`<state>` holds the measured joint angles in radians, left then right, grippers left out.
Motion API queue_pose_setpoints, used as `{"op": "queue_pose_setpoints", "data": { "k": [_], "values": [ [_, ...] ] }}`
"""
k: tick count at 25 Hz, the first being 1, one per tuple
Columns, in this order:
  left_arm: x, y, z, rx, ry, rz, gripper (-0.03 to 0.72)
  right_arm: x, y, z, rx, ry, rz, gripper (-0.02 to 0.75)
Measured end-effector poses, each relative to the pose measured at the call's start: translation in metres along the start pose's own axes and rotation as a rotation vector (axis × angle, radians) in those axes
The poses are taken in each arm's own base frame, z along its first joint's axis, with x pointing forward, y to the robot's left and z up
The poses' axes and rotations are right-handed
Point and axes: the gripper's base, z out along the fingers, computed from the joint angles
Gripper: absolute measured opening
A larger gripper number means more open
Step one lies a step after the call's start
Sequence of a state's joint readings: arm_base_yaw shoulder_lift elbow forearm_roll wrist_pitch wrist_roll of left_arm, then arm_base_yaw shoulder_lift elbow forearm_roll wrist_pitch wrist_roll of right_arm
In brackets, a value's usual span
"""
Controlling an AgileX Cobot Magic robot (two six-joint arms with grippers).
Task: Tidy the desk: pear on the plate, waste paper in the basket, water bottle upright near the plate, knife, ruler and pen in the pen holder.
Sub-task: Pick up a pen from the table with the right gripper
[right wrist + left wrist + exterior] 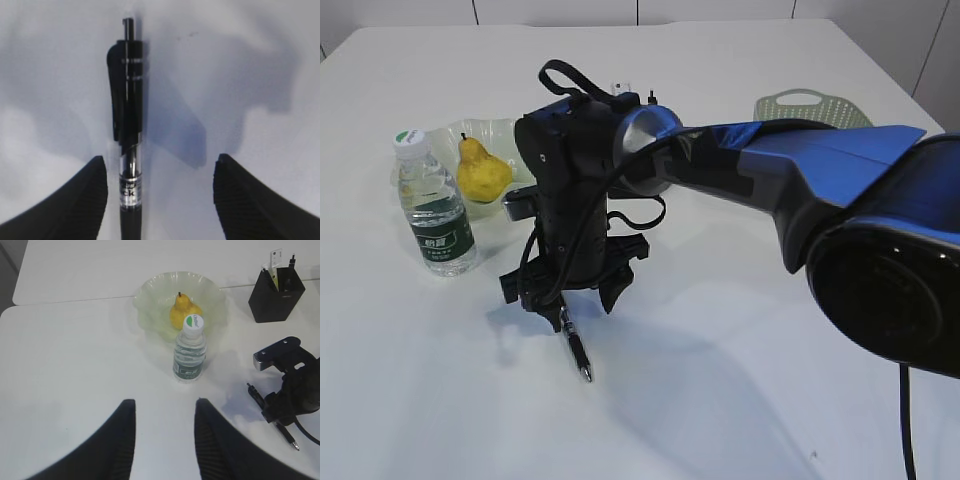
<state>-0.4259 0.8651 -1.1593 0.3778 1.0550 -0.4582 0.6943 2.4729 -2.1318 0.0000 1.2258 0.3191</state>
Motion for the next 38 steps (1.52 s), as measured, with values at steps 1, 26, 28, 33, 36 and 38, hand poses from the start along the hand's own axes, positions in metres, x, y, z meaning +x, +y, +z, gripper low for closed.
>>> {"op": "queue_pose_setpoints", "data": {
  "k": [1,26,28,33,36,38],
  "values": [
    [0.0,0.0,0.0,0.0,0.0,0.0,0.274,0.0,0.0,0.0,0.0,0.0,0.0,0.519],
    [0.0,0.0,0.0,0.0,0.0,0.0,0.274,0.0006,0.0019,0.0038,-0.019,0.013,0.006,0.519],
    [0.0,0.0,0.0,0.0,0.0,0.0,0.274,0.0001,0.0021,0.0029,-0.02,0.01,0.004,0.519],
    [0.0,0.0,0.0,0.0,0.0,0.0,0.274,0.0,0.0019,0.0029,-0.019,0.009,0.0,0.519],
    [0.0,0.0,0.0,0.0,0.0,0.0,0.274,0.0002,0.0019,0.0049,-0.017,0.013,-0.002,0.519],
    [0.0,0.0,0.0,0.0,0.0,0.0,0.274,0.0005,0.0018,0.0092,-0.015,0.021,-0.002,0.517]
  ]
}}
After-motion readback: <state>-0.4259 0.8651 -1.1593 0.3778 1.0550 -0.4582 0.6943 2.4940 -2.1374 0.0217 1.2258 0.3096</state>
